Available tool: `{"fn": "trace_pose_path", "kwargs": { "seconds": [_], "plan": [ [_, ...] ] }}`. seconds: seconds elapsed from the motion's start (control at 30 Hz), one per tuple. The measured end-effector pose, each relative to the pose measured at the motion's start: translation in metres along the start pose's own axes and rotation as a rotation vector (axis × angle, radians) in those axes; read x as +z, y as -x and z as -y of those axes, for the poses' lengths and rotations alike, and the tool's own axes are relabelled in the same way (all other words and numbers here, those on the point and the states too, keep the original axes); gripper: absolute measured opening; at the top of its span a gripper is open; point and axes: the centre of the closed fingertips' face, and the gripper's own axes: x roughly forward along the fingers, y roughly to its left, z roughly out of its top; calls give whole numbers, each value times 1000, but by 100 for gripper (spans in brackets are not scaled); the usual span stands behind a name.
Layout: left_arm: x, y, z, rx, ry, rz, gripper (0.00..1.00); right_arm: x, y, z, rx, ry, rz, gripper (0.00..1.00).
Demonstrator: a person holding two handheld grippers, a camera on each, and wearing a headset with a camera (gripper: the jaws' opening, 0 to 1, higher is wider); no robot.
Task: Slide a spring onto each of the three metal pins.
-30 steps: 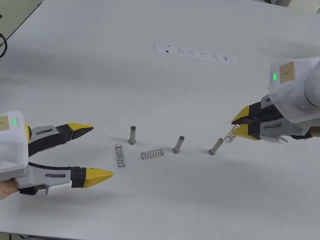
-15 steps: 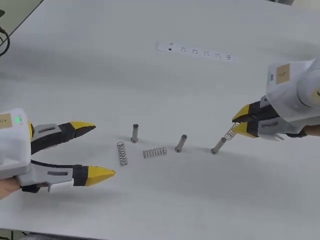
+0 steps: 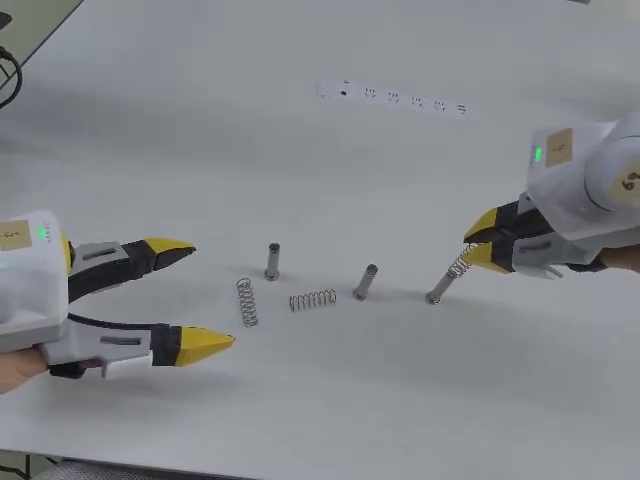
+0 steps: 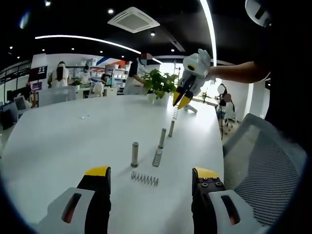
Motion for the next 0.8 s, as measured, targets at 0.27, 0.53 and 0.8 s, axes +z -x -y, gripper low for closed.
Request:
{"fn": "trace_pose_path", "kwargs": {
  "seconds": [0.27,0.53,0.8],
  "plan": [
    [0,1,0,1,5,2,63,-3,-4,1,0,7,-11,5],
    [0,1,-1,4,5,0,62,-4,-9,1,5,-3,-11,5],
    [-1,0,0,1,11,-1,62,-7,-15,-1,14,-12,-14,5]
  ]
}}
